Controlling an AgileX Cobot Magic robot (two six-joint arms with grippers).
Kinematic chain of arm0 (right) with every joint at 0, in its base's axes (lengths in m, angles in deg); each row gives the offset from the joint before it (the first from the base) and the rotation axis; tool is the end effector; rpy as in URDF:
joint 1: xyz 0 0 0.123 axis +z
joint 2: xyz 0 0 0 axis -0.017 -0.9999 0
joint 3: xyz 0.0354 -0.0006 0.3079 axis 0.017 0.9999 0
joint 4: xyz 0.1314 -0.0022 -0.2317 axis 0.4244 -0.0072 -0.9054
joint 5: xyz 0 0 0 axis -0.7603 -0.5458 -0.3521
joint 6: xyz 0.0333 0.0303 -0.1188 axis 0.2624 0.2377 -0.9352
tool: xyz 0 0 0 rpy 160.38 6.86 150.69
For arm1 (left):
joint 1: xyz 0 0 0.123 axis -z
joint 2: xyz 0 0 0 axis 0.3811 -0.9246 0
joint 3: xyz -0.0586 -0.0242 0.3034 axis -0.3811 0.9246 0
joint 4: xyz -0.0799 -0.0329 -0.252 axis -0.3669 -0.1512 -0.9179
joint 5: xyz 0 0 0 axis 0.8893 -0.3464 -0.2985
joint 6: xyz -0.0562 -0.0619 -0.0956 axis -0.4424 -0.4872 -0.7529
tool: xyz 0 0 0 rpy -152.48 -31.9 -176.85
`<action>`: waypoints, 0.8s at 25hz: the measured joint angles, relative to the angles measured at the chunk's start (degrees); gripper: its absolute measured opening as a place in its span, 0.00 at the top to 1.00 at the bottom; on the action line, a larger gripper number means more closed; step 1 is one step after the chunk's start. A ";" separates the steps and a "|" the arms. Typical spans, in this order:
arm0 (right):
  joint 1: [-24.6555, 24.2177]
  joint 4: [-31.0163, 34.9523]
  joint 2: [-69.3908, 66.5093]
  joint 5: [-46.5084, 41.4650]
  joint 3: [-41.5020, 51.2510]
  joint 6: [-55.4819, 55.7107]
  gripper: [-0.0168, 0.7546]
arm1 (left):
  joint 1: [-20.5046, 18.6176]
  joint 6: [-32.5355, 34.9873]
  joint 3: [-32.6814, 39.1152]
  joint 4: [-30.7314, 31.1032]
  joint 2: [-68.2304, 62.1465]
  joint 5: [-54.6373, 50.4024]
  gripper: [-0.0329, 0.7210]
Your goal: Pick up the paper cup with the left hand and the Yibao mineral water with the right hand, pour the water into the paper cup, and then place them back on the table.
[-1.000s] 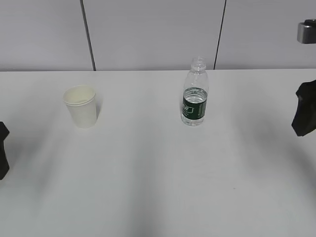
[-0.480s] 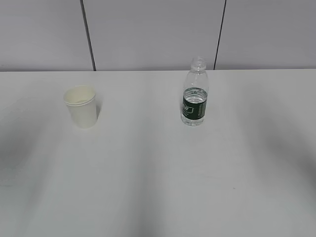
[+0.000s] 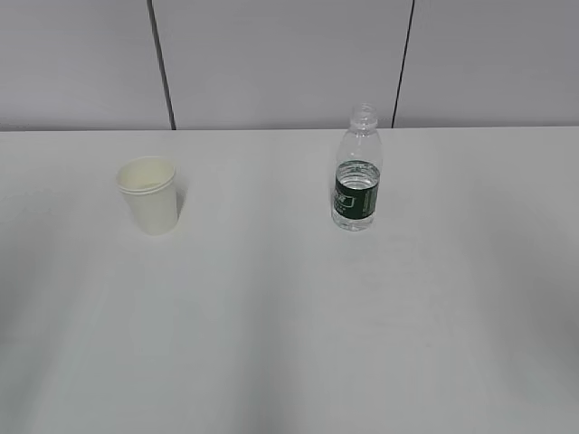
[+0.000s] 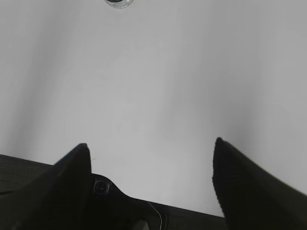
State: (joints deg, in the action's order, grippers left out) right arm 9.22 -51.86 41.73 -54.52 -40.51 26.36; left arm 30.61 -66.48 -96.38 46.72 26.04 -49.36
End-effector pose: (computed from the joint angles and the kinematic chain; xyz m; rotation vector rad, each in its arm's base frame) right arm 0.1403 0.0293 0.3726 -0.1676 2.5132 0.1589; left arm 0.1259 -0.0225 0.3175 0.1188 2.6598 -0.1120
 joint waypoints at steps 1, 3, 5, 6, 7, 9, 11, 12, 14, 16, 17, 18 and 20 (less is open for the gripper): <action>0.00 0.00 2.03 -0.09 1.61 0.00 0.22 | 0.00 0.00 1.28 0.43 2.39 -0.17 0.28; 0.00 0.00 6.96 -0.22 4.56 0.00 0.22 | 0.00 0.00 3.09 1.07 6.65 -0.37 0.28; 0.00 0.00 11.65 -0.44 7.49 0.00 0.22 | 0.00 0.00 4.29 2.04 10.90 -0.64 0.29; 0.00 0.00 13.97 -0.56 8.62 0.00 0.22 | 0.00 0.00 4.66 2.04 12.76 -0.78 0.29; 0.00 0.00 16.21 -0.68 9.88 0.00 0.22 | 0.00 0.00 4.79 2.04 14.21 -0.92 0.29; 0.00 0.00 20.05 -0.78 12.29 0.00 0.22 | 0.00 0.00 4.97 2.42 17.37 -0.99 0.29; 0.00 -0.10 23.77 -0.81 14.31 0.00 0.22 | 0.00 0.00 5.07 2.37 19.93 -1.15 0.29; 0.00 -0.10 25.18 -0.91 15.37 0.00 0.22 | 0.00 0.00 5.07 2.04 21.19 -1.19 0.29; 0.00 -0.10 28.27 -0.89 17.43 0.00 0.22 | 0.00 0.00 5.07 2.04 23.44 -1.21 0.29; 0.00 -0.10 31.04 -0.94 19.75 -0.06 0.22 | 0.00 0.00 5.07 2.04 25.84 -1.33 0.30; 0.00 -0.10 32.52 -1.03 20.74 -0.16 0.22 | 0.00 0.00 5.07 2.04 26.77 -1.39 0.30; 0.00 -0.21 34.03 -1.03 21.86 -0.14 0.22 | 0.00 0.00 5.07 2.04 27.89 -1.44 0.31; 0.00 -0.63 36.63 -1.16 23.51 -0.57 0.22 | 0.00 0.00 5.07 2.04 30.10 -1.50 0.31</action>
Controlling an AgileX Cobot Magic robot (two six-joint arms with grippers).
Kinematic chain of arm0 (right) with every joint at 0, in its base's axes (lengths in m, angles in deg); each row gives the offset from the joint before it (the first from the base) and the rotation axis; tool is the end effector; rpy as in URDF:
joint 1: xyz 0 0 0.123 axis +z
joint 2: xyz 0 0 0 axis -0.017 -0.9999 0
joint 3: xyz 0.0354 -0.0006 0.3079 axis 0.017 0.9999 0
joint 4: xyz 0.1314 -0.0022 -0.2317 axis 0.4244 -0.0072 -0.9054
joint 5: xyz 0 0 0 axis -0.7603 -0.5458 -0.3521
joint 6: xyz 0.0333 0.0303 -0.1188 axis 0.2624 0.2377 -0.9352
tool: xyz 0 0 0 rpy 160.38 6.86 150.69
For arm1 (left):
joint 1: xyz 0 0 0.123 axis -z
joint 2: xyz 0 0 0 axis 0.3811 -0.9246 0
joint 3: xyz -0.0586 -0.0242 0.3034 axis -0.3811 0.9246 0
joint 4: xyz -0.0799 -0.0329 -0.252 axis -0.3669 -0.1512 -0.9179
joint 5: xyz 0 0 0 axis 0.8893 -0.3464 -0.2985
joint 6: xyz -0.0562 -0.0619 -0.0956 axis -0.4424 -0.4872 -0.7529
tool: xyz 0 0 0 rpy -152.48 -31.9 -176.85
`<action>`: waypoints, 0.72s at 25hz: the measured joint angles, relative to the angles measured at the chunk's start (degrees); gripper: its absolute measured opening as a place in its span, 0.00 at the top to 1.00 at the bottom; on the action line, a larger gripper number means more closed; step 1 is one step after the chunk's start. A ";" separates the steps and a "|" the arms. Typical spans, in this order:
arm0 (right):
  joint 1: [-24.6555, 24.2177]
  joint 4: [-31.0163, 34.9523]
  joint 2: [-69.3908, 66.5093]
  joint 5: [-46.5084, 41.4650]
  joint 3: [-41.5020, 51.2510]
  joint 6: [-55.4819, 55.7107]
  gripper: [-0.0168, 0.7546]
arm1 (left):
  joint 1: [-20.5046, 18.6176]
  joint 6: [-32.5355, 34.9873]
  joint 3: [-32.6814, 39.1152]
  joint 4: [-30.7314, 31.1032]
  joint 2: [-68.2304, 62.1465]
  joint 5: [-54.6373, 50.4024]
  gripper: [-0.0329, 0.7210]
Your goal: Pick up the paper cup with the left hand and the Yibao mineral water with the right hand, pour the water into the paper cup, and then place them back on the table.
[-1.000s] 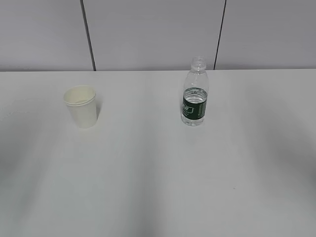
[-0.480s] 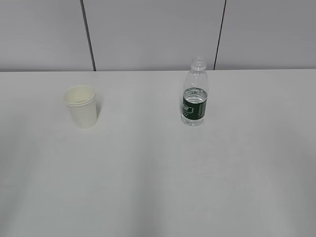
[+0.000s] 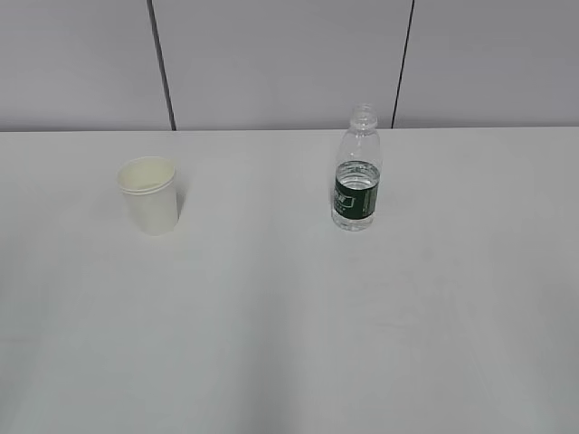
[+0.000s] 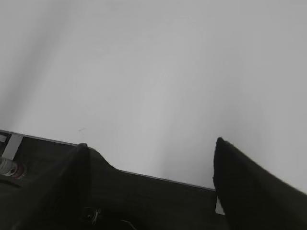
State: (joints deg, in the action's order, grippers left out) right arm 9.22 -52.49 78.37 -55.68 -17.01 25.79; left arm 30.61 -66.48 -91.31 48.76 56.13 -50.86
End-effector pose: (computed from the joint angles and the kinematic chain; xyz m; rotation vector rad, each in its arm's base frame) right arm 0.0166 0.0101 0.2872 -0.1750 2.3025 0.1512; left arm 0.0199 -0.0029 0.3257 0.1038 2.2481 -0.1045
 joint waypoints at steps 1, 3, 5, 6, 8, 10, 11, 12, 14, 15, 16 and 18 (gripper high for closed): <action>0.00 -0.50 1.36 0.00 0.56 0.00 0.22 | 0.00 0.00 0.00 0.32 0.86 0.00 0.31; 0.00 -1.60 3.80 -0.04 1.57 0.00 0.22 | 0.00 0.00 0.00 0.39 3.02 -0.12 0.31; 0.00 -2.90 6.22 -0.13 2.55 0.00 0.22 | 0.00 0.00 0.16 0.39 5.04 -0.12 0.31; 0.00 -3.55 7.22 -0.13 3.09 0.00 0.22 | 0.00 0.00 0.59 0.34 6.02 -0.12 0.31; 0.00 -4.53 9.52 -0.17 4.10 0.00 0.22 | 0.00 0.00 1.95 0.00 7.70 -0.29 0.31; 0.00 -5.05 11.36 -0.29 5.07 0.00 0.22 | 0.00 0.00 3.64 0.00 9.54 -0.51 0.31; 0.00 -5.16 11.75 -0.39 5.18 0.00 0.22 | 0.00 0.00 4.38 0.00 10.55 -0.56 0.31; 0.00 -5.14 11.90 -0.39 5.27 -0.30 0.22 | 0.00 0.00 4.99 0.00 11.44 -0.62 0.31; 0.00 -5.29 12.11 -0.39 5.27 -0.30 0.22 | 0.00 0.00 6.38 -0.36 13.92 -0.62 0.31; 0.00 -5.27 12.11 -0.39 5.27 -0.30 0.22 | 0.00 0.00 7.08 -0.36 14.90 -0.33 0.31; 0.00 -5.32 12.11 -0.39 5.40 -0.30 0.22 | 0.00 0.00 7.62 -0.36 15.64 -0.32 0.31; 0.00 -5.41 12.11 0.70 5.75 -0.30 0.22 | 0.00 0.00 8.90 -0.42 16.01 0.13 0.31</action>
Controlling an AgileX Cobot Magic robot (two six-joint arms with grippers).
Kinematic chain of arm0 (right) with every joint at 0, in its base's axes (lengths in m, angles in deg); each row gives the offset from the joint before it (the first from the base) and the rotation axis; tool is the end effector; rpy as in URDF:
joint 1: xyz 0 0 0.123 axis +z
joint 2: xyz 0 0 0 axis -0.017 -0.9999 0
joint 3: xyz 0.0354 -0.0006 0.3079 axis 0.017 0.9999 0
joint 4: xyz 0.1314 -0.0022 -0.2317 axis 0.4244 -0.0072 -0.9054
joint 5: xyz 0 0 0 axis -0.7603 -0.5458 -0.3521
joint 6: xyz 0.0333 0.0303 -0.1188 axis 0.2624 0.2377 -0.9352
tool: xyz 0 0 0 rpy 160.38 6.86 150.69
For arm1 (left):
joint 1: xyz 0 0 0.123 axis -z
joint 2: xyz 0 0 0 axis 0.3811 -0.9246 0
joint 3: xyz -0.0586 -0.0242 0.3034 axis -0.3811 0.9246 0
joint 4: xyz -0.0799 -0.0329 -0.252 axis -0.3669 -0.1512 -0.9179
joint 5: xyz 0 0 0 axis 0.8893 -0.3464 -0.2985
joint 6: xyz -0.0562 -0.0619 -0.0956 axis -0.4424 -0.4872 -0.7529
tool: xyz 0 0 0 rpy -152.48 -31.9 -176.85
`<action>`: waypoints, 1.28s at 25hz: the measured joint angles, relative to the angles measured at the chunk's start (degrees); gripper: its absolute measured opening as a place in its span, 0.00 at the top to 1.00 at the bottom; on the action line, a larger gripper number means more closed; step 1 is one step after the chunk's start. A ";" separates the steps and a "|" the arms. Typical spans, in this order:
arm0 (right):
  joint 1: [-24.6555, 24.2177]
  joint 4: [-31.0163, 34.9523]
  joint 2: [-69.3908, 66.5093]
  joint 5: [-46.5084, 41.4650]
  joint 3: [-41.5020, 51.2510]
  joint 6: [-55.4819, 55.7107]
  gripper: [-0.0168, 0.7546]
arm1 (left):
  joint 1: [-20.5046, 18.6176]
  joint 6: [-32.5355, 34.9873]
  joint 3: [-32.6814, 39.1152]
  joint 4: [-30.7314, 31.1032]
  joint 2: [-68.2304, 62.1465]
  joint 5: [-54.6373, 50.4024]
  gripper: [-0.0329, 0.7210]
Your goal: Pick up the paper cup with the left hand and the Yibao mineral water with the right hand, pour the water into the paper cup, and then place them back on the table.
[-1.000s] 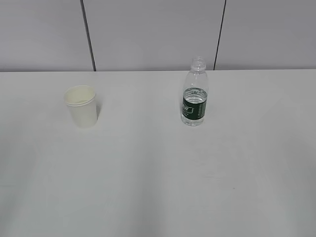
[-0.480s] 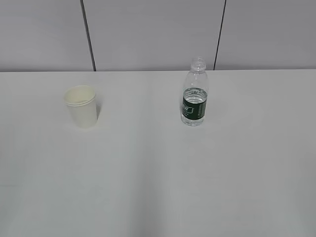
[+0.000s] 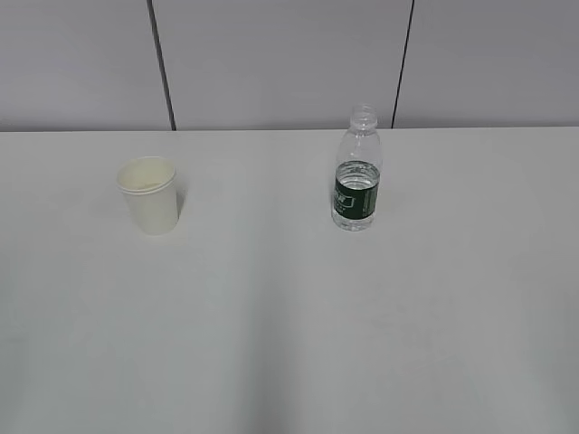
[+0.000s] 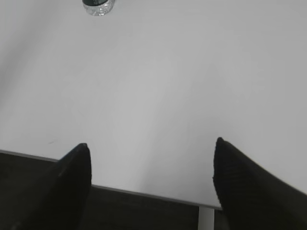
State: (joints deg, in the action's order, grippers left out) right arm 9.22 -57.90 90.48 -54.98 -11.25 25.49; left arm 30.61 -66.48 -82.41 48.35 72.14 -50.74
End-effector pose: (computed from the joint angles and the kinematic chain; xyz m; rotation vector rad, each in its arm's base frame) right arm -0.0036 -0.0044 0.2585 -0.1562 2.1776 0.0392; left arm -0.0137 0.0011 0.2796 0.0998 2.1223 -0.1236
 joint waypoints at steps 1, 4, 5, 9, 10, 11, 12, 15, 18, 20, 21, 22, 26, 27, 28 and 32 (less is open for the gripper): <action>0.00 0.00 0.00 0.82 0.25 0.00 0.22 | 0.00 0.00 0.45 0.00 0.02 0.28 0.31; 0.00 -0.04 0.00 4.49 1.63 0.00 0.22 | 0.00 0.00 1.46 0.00 0.02 1.94 0.31; 0.00 -0.04 0.00 5.00 2.09 0.00 0.22 | 0.00 0.00 1.61 0.00 0.07 2.61 0.31; 0.00 -0.04 0.00 5.61 2.25 0.00 0.22 | 0.00 0.00 3.39 0.42 0.07 7.45 0.31; 0.00 -0.04 0.00 5.70 2.25 0.00 0.22 | 0.00 0.00 4.26 0.42 0.07 8.37 0.31; 0.00 -0.04 0.00 5.84 2.25 0.00 0.22 | 0.00 0.00 4.81 0.42 0.07 8.58 0.31; 0.00 -0.04 0.00 5.84 2.25 0.00 0.22 | 0.00 0.00 5.02 0.42 0.07 8.73 0.31; 0.00 -0.04 0.00 5.97 2.25 -0.10 0.22 | 0.00 0.00 5.09 0.42 0.07 9.06 0.31; 0.00 -0.04 0.00 6.01 2.25 -0.10 0.22 | 0.00 0.00 5.09 0.42 0.07 9.06 0.31; 0.00 -0.04 0.00 6.10 2.25 -0.10 0.22 | 0.00 0.00 5.09 0.42 0.07 9.11 0.31; 0.00 -0.04 0.00 6.10 2.25 -0.10 0.22 | 0.00 0.00 5.09 0.42 0.07 9.10 0.31; 0.00 -0.04 0.00 6.10 2.25 -0.10 0.22 | 0.00 0.00 5.09 0.42 0.07 9.10 0.31; 0.00 -0.04 0.00 6.23 2.25 -0.10 0.22 | 0.00 0.00 5.09 0.42 0.07 9.17 0.31; 0.00 -0.04 0.00 6.23 2.25 -0.10 0.22 | 0.00 0.00 5.09 0.42 0.07 9.17 0.31; 0.00 -0.04 0.00 6.23 2.25 -0.10 0.22 | 0.00 0.00 5.09 0.42 0.07 9.17 0.31; 0.00 -0.04 0.00 6.23 2.25 -0.10 0.22 | 0.00 0.00 5.09 0.42 0.07 9.17 0.31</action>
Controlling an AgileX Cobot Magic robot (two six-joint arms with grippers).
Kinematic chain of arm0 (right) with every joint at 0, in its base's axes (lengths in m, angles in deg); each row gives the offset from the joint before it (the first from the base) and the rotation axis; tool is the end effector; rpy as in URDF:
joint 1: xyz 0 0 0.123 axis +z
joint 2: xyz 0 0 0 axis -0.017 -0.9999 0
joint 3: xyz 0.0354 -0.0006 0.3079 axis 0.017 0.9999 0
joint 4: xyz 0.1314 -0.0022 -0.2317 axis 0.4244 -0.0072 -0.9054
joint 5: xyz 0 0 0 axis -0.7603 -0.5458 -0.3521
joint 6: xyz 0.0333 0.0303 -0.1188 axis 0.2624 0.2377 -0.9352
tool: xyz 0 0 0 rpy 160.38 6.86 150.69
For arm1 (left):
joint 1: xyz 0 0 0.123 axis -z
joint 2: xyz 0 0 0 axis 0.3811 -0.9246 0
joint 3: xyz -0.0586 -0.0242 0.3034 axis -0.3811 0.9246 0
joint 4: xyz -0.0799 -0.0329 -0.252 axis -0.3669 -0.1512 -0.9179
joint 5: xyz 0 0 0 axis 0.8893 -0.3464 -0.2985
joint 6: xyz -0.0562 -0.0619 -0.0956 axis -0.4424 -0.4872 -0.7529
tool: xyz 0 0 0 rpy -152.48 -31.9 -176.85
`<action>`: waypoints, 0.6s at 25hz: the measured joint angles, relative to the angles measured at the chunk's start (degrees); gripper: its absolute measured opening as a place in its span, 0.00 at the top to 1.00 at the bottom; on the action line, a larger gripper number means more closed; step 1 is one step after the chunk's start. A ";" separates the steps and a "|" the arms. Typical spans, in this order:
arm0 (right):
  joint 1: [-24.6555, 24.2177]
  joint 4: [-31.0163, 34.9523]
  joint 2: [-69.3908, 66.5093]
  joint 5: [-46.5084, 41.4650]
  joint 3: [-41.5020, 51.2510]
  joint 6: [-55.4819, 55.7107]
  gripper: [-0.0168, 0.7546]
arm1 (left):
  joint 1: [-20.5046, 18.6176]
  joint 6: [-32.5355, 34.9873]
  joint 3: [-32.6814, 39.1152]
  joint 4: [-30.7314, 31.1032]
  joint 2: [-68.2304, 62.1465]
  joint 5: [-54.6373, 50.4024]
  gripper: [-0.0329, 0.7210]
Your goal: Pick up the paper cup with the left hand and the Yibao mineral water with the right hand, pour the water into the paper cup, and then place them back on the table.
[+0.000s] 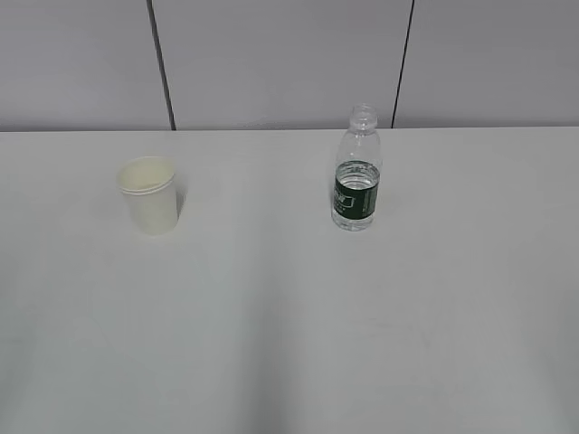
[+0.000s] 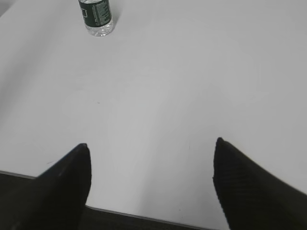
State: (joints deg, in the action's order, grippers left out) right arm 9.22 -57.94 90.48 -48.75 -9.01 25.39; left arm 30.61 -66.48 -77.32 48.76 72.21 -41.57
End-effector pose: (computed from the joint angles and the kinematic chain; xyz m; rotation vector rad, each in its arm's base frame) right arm 0.0078 -0.0027 0.2580 -0.1557 2.1078 0.0416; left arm 0.0066 -0.0010 0.2702 0.0946 2.0497 -0.1209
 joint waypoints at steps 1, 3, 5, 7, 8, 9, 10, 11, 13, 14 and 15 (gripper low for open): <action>0.00 0.00 0.00 0.00 0.00 0.00 0.22 | 0.00 0.00 0.00 0.00 0.00 0.00 0.31; 0.00 0.00 0.00 0.00 0.00 0.00 0.22 | 0.00 0.00 0.00 0.00 0.00 0.00 0.31; 0.00 0.00 0.00 0.00 0.00 0.00 0.22 | 0.00 0.00 0.00 0.00 0.00 0.01 0.30; 0.00 0.00 0.00 0.00 0.00 0.00 0.21 | 0.00 0.00 0.00 0.00 0.00 0.01 0.22; 0.00 0.00 0.00 0.00 0.00 -0.12 0.21 | 0.00 0.00 0.00 0.00 0.00 0.01 0.18; 0.00 0.00 0.00 0.00 0.00 -0.12 0.19 | 0.00 0.00 0.00 0.00 0.00 0.01 0.12; 0.00 0.00 0.00 0.00 0.00 -0.12 0.17 | 0.00 0.00 0.00 0.00 0.00 0.01 0.09; 0.00 0.00 0.00 0.00 0.00 -0.12 0.14 | 0.00 0.00 0.00 0.00 0.00 0.01 0.08; 0.00 0.00 0.00 0.00 0.00 -0.12 0.12 | 0.00 0.00 0.00 0.00 0.00 0.01 0.07; 0.00 0.00 0.00 0.00 0.00 -0.12 0.11 | 0.00 0.00 0.00 0.00 0.00 0.01 0.07; 0.00 0.00 0.00 0.00 0.00 -0.12 0.11 | 0.00 0.00 0.00 0.00 0.00 0.01 0.07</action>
State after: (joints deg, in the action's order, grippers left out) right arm 9.22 -57.94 90.48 -48.75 -9.01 25.27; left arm 30.61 -66.48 -77.32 48.76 72.21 -41.55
